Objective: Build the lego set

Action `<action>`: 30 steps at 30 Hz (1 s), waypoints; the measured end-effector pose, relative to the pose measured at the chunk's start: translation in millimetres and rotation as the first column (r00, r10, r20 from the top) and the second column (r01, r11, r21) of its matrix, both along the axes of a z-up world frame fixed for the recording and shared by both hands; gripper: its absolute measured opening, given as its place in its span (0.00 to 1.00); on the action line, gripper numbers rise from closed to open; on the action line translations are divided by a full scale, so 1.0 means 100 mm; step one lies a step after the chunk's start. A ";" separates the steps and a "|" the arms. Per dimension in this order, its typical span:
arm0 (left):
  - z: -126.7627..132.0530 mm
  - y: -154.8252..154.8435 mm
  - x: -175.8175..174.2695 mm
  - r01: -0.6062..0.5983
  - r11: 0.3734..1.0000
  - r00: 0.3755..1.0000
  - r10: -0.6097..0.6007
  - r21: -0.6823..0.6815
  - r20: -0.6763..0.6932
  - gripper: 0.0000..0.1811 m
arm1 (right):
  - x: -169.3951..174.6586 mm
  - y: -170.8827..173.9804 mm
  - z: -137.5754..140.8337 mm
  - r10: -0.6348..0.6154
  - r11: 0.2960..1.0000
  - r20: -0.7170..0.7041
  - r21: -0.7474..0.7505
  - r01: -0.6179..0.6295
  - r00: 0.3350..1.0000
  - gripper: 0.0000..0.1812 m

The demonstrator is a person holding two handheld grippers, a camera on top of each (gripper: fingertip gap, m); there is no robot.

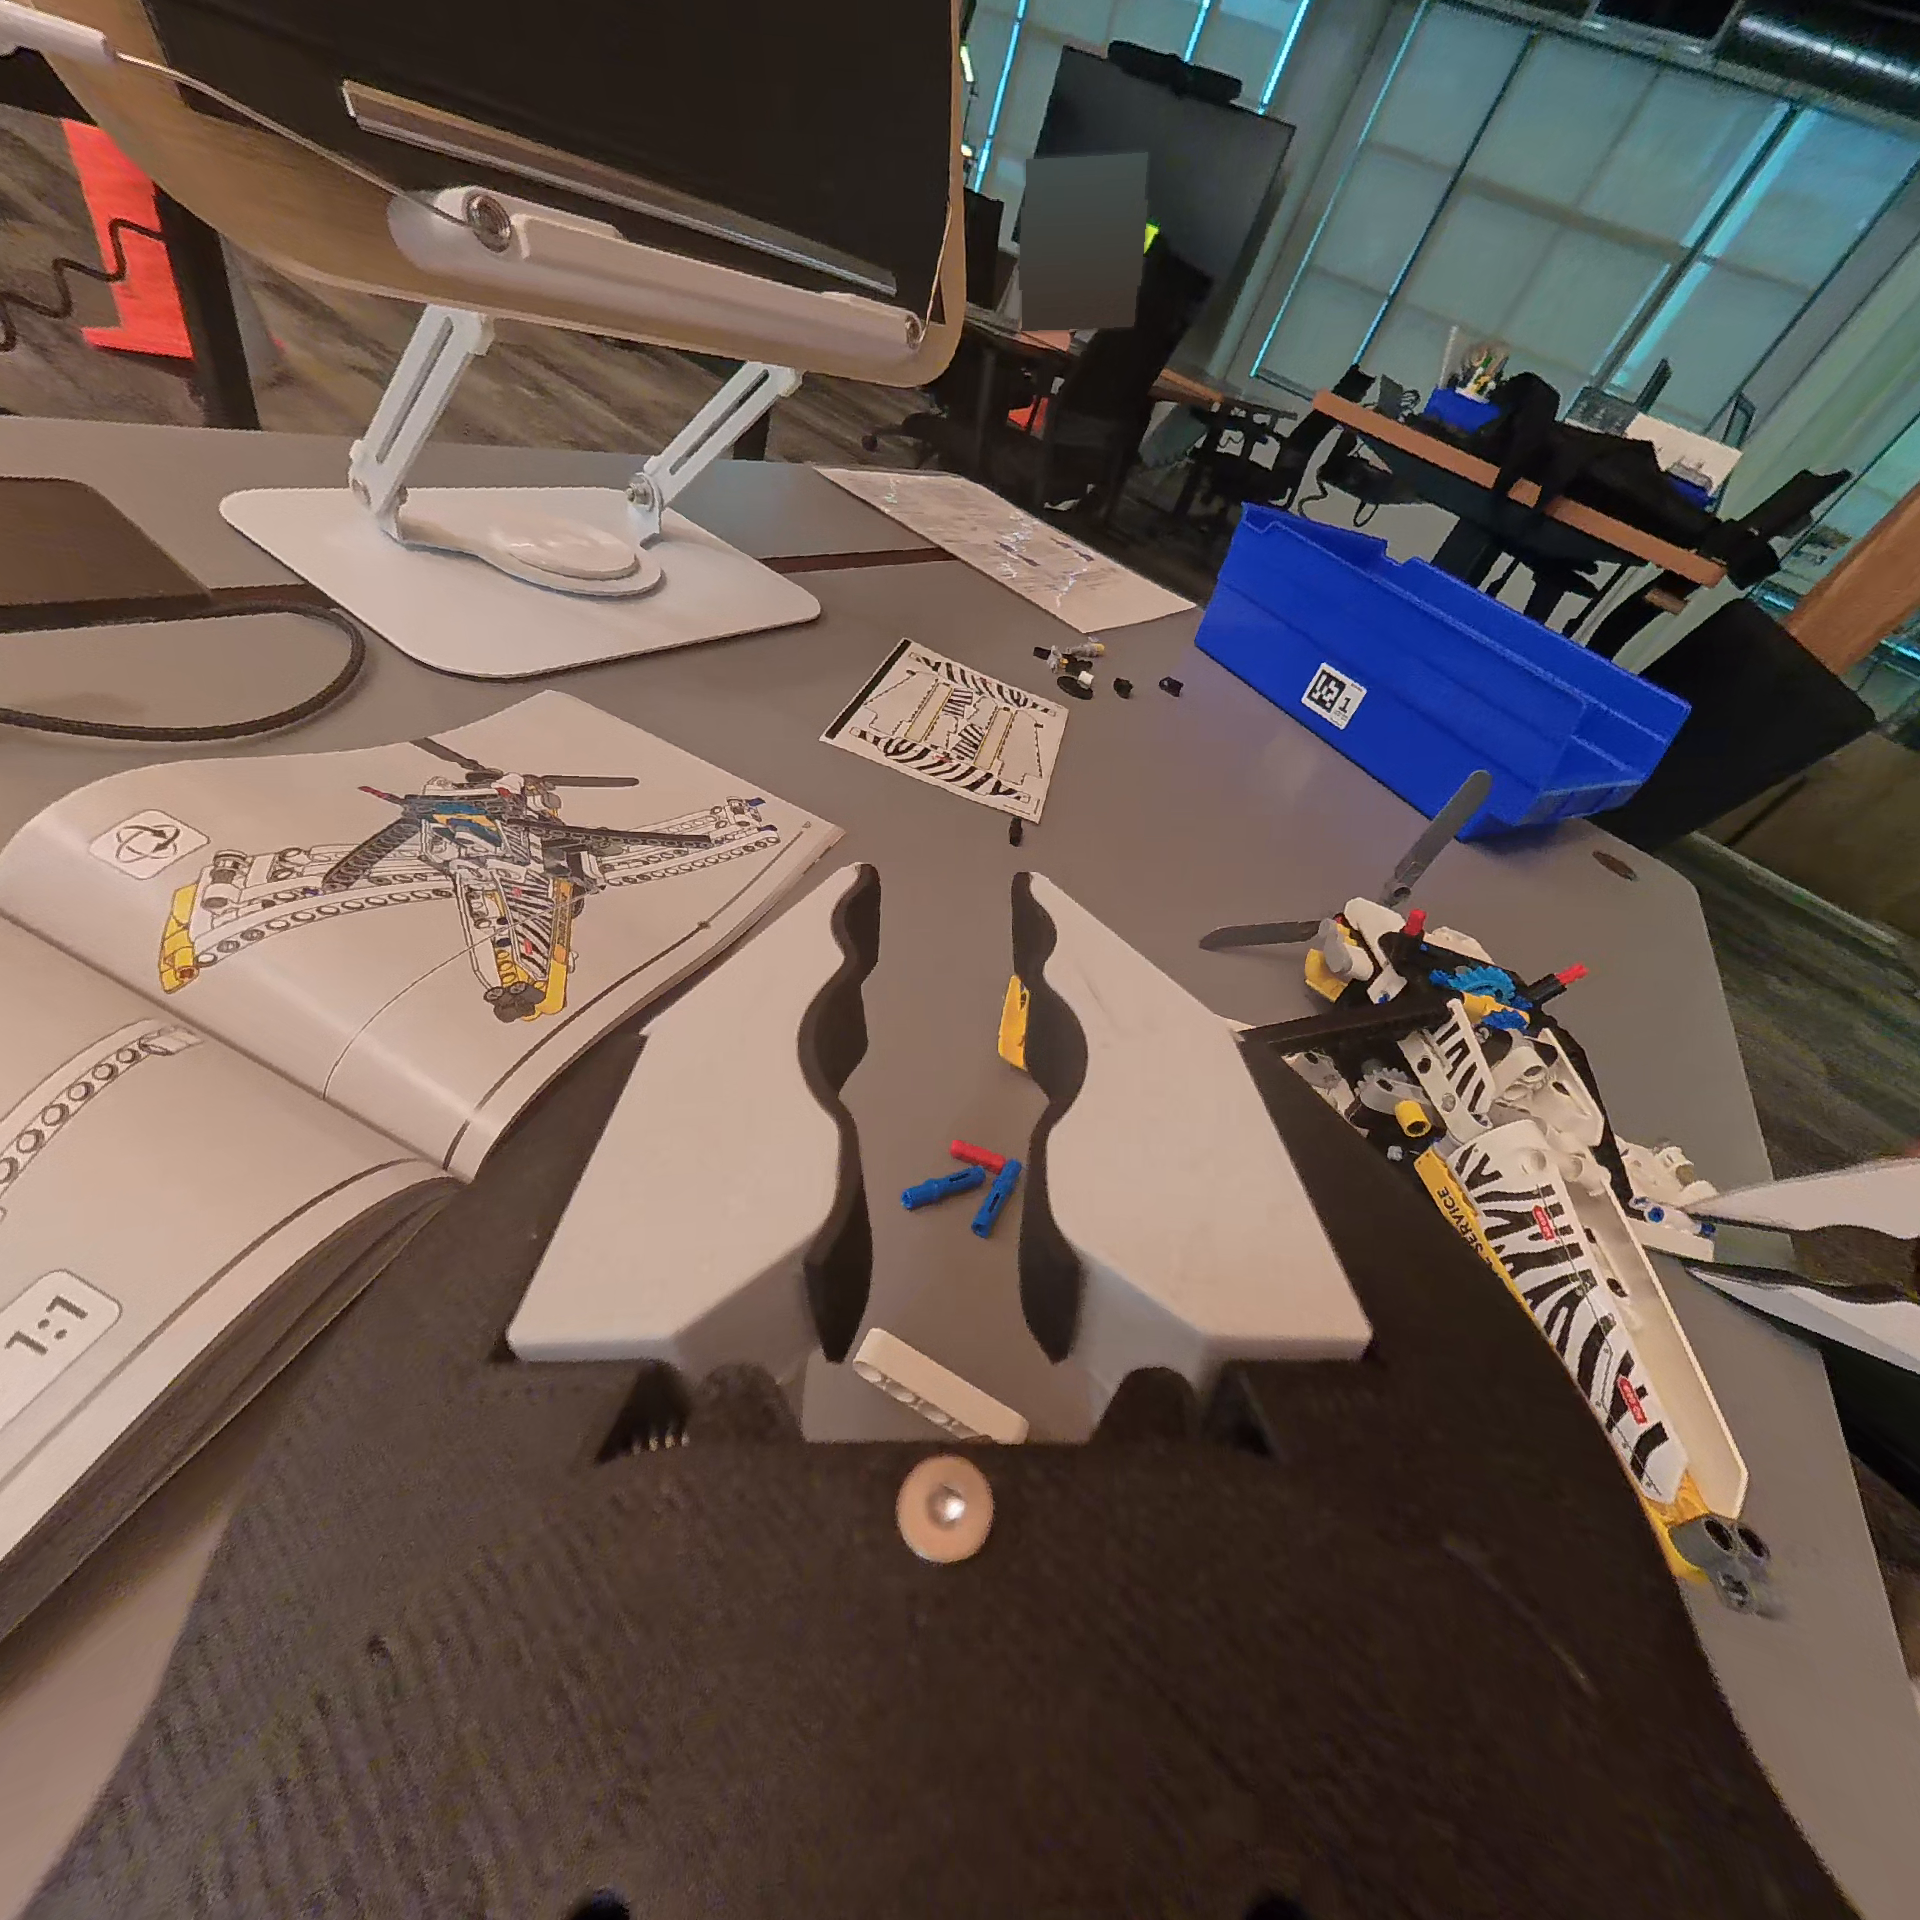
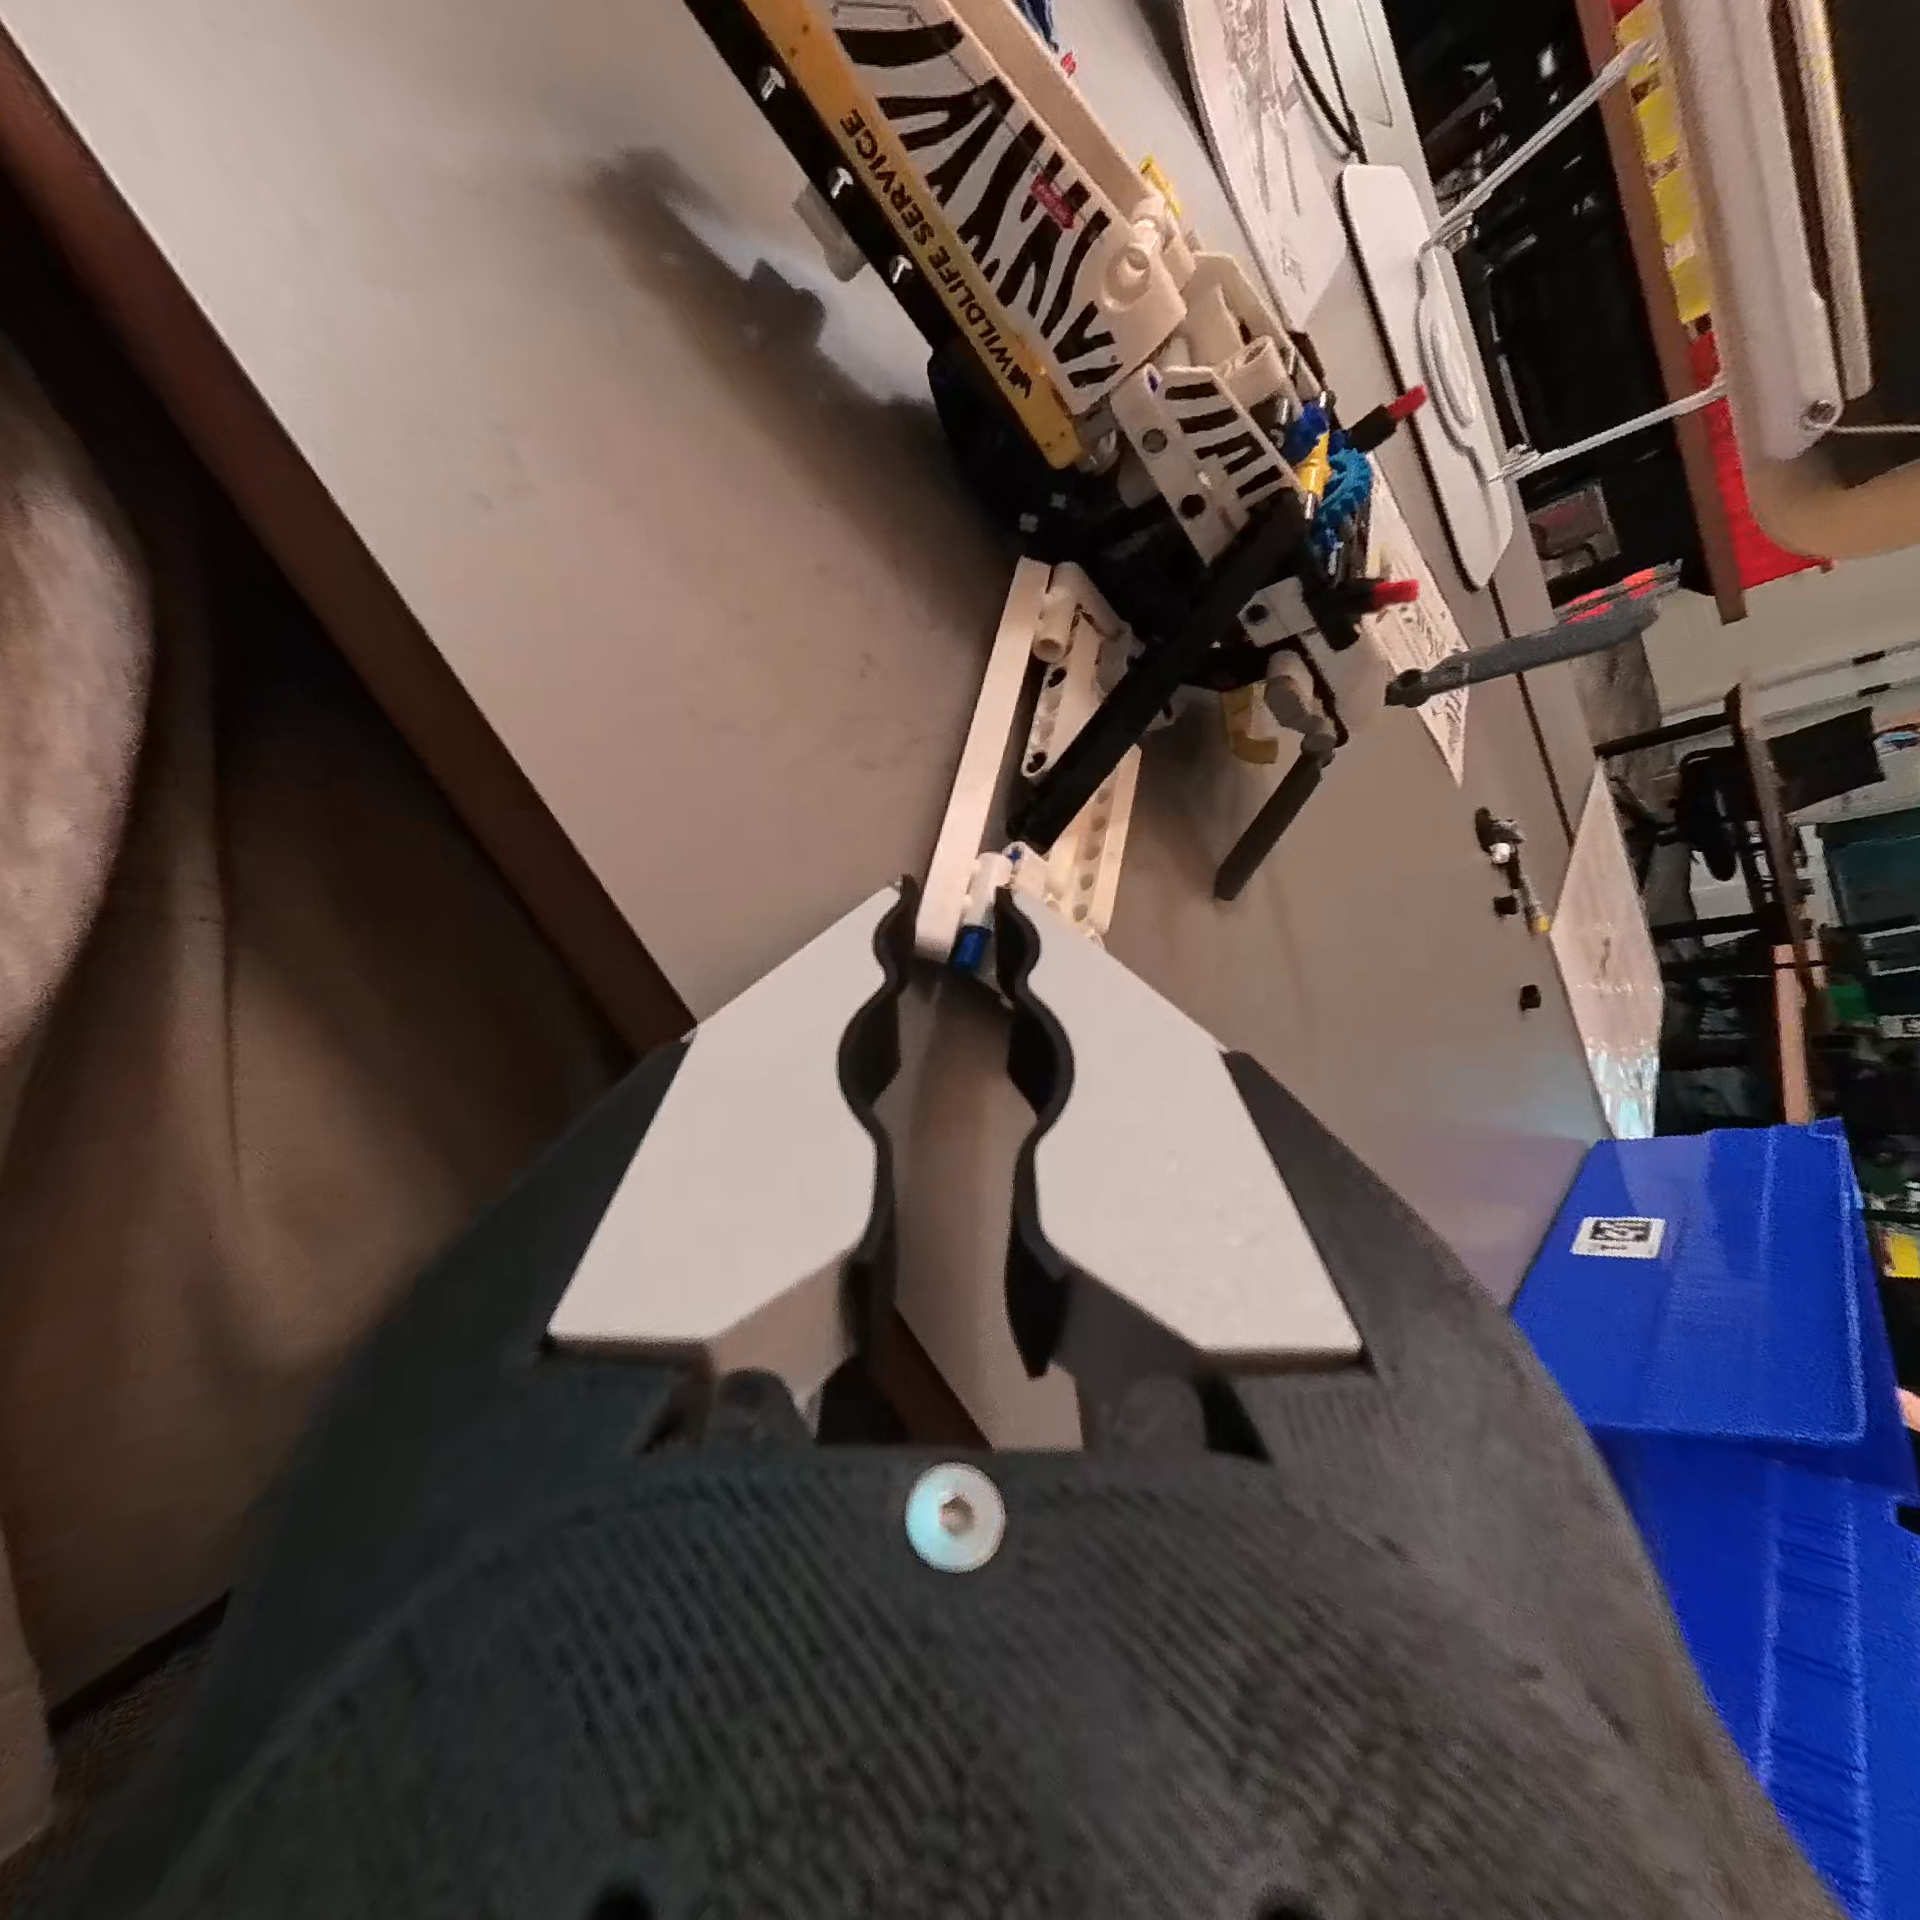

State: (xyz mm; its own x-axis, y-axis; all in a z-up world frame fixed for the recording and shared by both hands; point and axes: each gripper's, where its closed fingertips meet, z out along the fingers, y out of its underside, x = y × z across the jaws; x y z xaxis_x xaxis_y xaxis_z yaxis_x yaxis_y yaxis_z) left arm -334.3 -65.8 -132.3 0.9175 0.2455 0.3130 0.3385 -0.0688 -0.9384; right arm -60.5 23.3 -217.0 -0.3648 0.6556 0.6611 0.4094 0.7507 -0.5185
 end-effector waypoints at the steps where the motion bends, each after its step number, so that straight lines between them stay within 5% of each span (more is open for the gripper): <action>1: 0.00 0.00 0.00 0.001 1.000 1.000 -0.001 0.000 0.001 0.13 | 0.00 0.00 0.00 -0.007 1.000 0.006 -0.016 0.007 1.000 0.07; 3: 0.00 0.00 0.01 0.004 1.000 1.000 -0.004 0.000 0.001 0.13 | 0.00 -0.02 0.00 -0.020 0.997 0.021 -0.080 0.022 1.000 0.00; 12: 0.00 0.01 0.01 0.010 1.000 1.000 -0.010 0.000 0.007 0.13 | -0.03 0.03 0.04 -0.106 0.937 0.048 -0.329 0.116 0.993 0.00; 23: -0.02 0.01 0.01 0.010 1.000 1.000 -0.010 -0.006 0.008 0.13 | -0.07 0.00 0.01 -0.086 0.945 0.058 -0.310 0.100 0.995 0.13; 30: -0.02 0.01 0.01 0.012 1.000 1.000 -0.011 -0.002 0.010 0.13 | -0.09 0.04 -0.02 -0.104 0.926 0.094 -0.353 0.131 0.990 0.09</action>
State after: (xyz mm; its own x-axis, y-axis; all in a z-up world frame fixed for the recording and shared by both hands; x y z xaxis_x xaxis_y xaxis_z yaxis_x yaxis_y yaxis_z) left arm -333.6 -64.8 -134.0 0.9169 0.2356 0.3220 0.3475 -0.0749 -0.9347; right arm -69.7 27.0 -219.4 -0.3088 0.8844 0.3499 0.5294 0.4655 -0.7093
